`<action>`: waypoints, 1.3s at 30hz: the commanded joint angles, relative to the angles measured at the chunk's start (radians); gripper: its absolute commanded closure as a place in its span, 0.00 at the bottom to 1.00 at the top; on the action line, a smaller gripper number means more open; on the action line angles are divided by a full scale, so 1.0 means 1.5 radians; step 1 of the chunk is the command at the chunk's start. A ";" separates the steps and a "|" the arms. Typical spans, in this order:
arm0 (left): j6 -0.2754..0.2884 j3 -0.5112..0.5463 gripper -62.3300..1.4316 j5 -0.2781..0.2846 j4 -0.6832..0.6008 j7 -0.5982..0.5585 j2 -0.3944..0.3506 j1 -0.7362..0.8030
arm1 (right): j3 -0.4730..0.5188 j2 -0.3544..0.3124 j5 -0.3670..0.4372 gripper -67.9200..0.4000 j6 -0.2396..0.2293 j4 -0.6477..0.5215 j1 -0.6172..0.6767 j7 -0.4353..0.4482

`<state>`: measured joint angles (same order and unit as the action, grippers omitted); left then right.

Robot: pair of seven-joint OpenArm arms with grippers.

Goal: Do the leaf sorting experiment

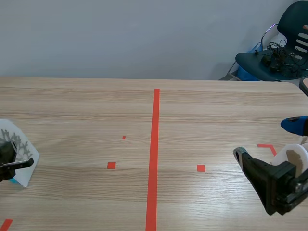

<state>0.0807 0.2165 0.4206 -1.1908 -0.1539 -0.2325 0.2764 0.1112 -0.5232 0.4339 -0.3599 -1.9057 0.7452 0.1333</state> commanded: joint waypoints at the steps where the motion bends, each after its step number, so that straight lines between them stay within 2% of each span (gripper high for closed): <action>1: 0.004 0.001 0.80 0.002 -0.023 -0.005 0.001 -0.004 | 0.009 -0.002 0.003 0.00 0.000 -0.011 -0.017 0.009; 4: 0.018 0.001 0.68 0.002 -0.023 -0.005 -0.001 -0.004 | 0.009 -0.002 0.003 0.00 0.002 -0.011 -0.022 0.007; 6: 0.020 0.001 0.52 0.002 -0.024 -0.005 -0.001 -0.004 | 0.009 -0.002 0.003 0.00 0.003 -0.011 -0.022 0.007; 9: 0.043 0.001 0.23 0.003 -0.044 -0.005 -0.005 -0.004 | 0.009 -0.002 0.003 0.00 0.003 -0.011 -0.022 0.007; 10: 0.050 0.001 0.17 0.003 -0.057 -0.005 -0.009 -0.004 | 0.009 -0.002 0.003 0.00 0.003 -0.011 -0.022 0.007; 12: 0.066 0.002 0.10 0.004 -0.092 -0.003 -0.017 -0.004 | 0.009 -0.002 0.003 0.00 0.003 -0.011 -0.022 0.007; 15: 0.084 0.005 0.06 0.004 -0.167 0.030 -0.036 -0.003 | 0.009 -0.002 0.003 0.00 0.003 -0.011 -0.022 0.007; 17: 0.125 0.008 0.00 0.004 -0.222 0.062 -0.049 -0.003 | 0.009 -0.002 0.003 0.00 0.003 -0.011 -0.022 0.007; 18: 0.154 0.009 0.00 0.004 -0.248 0.080 -0.057 -0.003 | 0.009 -0.002 0.003 0.00 0.003 -0.011 -0.022 0.007; 21: 0.276 0.008 0.00 0.022 -0.323 0.138 -0.078 -0.001 | 0.010 -0.002 0.012 0.00 0.006 -0.011 -0.022 0.007; 23: 0.344 0.007 0.00 0.058 -0.366 0.174 -0.085 0.010 | 0.010 -0.002 0.016 0.00 0.017 -0.011 -0.022 0.007; 24: 0.362 0.005 0.00 0.077 -0.384 0.193 -0.088 0.018 | 0.010 -0.002 0.016 0.00 0.018 -0.011 -0.022 0.007; 26: 0.373 -0.001 0.00 0.101 -0.412 0.222 -0.087 0.038 | 0.010 -0.002 0.016 0.00 0.018 -0.011 -0.022 0.007; 33: 0.375 -0.036 0.00 0.102 -0.424 0.223 -0.087 0.117 | 0.010 -0.002 0.016 0.00 0.018 -0.011 -0.022 0.007; 39: 0.388 -0.063 0.00 0.101 -0.424 0.220 -0.087 0.139 | 0.010 -0.002 0.016 0.00 0.018 -0.011 -0.022 0.007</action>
<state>0.6579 0.1238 0.5652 -1.8240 0.1921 -0.3687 0.4946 0.1112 -0.5232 0.4458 -0.3363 -1.9057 0.7208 0.1303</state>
